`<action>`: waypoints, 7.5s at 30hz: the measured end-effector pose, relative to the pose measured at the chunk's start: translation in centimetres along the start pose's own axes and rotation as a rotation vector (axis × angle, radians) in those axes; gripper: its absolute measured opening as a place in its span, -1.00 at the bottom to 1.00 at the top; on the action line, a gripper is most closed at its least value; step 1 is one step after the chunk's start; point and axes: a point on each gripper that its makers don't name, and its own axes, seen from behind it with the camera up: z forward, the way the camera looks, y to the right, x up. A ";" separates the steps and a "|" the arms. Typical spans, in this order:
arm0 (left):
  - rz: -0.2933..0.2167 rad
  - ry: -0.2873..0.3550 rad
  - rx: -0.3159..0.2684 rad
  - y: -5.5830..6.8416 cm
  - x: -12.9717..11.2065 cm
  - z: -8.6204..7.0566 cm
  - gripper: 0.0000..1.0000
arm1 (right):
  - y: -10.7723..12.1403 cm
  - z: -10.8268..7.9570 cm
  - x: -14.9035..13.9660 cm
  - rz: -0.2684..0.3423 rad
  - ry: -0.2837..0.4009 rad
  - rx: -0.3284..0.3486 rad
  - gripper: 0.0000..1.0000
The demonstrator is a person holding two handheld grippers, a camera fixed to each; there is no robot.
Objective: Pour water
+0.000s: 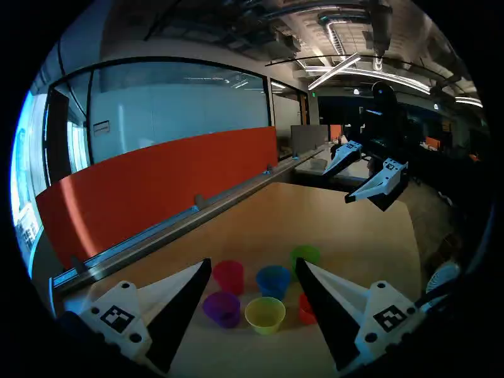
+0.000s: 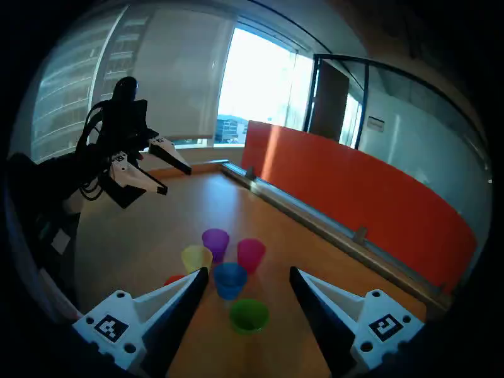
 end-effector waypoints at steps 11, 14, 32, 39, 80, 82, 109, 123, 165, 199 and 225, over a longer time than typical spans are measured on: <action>0.009 -0.043 -0.036 0.8 -2.7 2.0 0.99 | 0.2 1.5 -3.2 0.006 -0.053 0.000 1.00; 0.008 -0.052 -0.049 1.2 -3.4 2.6 0.99 | 0.2 2.1 -4.3 0.007 -0.068 0.002 1.00; 0.027 -0.117 -0.097 2.1 -7.3 5.8 0.99 | 0.7 5.0 -10.3 0.034 -0.150 0.017 1.00; 0.034 -0.143 -0.110 2.4 -8.8 6.8 0.99 | 0.5 5.9 -12.3 0.047 -0.174 0.022 1.00; 0.050 -0.156 -0.109 2.6 -9.8 7.7 0.99 | -0.3 11.9 -16.8 0.060 -0.244 0.054 1.00; 0.049 -0.155 -0.107 2.5 -9.8 7.6 0.99 | -0.3 12.1 -16.8 0.059 -0.244 0.054 1.00; 0.064 -0.151 -0.099 2.4 -9.2 7.8 0.99 | -0.5 9.6 -12.8 0.064 -0.130 0.043 0.86; 0.076 -0.146 -0.108 3.0 -8.4 8.3 0.99 | -0.8 7.4 -8.2 0.074 0.045 0.009 0.87; 0.090 -0.225 -0.188 5.0 -9.1 10.7 0.99 | -1.8 1.6 -0.6 0.053 0.315 -0.063 0.88; 0.090 -0.376 -0.173 5.0 -14.2 17.6 1.00 | -1.6 -3.0 -1.2 0.038 0.308 -0.121 0.88; 0.069 -0.354 -0.155 5.0 -14.2 17.9 0.75 | -1.3 -3.4 -0.9 0.038 0.316 -0.130 0.87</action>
